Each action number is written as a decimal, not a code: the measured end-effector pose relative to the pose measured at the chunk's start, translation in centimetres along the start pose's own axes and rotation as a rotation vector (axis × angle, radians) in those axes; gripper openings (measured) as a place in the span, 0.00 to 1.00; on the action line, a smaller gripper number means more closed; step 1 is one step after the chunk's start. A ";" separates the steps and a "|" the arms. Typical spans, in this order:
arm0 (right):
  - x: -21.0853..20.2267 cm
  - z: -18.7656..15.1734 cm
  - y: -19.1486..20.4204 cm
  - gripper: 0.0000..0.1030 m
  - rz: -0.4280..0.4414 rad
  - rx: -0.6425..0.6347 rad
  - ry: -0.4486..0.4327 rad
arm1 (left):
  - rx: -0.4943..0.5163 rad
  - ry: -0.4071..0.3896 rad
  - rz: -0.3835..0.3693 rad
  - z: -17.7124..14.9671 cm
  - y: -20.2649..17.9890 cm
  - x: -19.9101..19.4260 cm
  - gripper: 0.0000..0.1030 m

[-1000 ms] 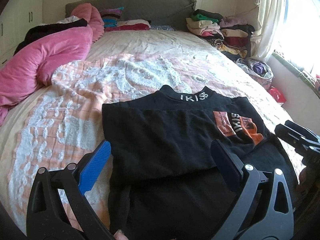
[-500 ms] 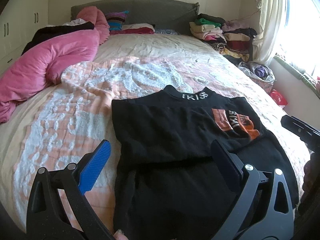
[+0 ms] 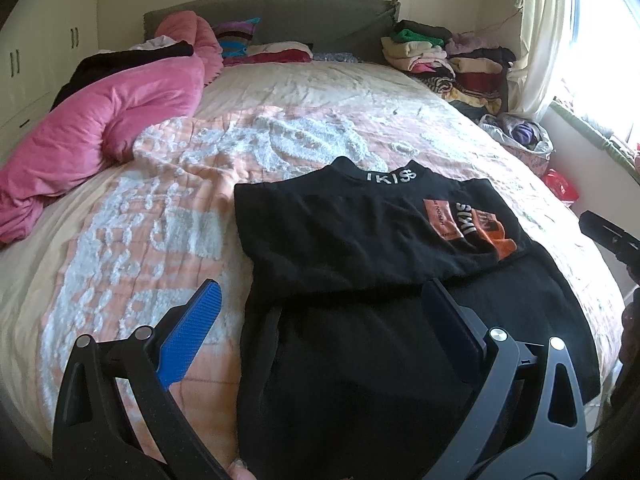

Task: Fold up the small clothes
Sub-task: 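Move both open grippers to the hem of the black sweatshirt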

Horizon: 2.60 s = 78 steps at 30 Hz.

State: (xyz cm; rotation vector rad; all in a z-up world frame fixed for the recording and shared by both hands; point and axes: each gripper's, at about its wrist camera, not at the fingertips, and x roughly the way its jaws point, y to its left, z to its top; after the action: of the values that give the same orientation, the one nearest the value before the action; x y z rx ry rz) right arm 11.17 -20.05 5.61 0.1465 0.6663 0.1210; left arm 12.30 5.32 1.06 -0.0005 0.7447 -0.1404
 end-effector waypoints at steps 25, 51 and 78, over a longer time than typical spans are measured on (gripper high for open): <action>-3.0 -2.7 -1.4 0.96 -0.017 -0.040 0.025 | -0.022 0.063 0.029 -2.8 2.4 -2.2 0.91; -3.6 -7.8 -5.1 0.96 -0.032 -0.016 0.153 | -0.027 0.169 0.033 -6.8 4.8 -3.2 0.91; -4.6 -10.5 -7.1 0.96 -0.064 0.000 0.203 | 0.019 0.275 -0.042 -11.5 4.4 -4.9 0.91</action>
State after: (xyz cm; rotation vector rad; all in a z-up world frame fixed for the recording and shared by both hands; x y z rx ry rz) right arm 1.55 -26.72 -0.97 0.1137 0.8722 0.0745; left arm 1.54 10.89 -4.27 0.0213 1.0185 -0.1898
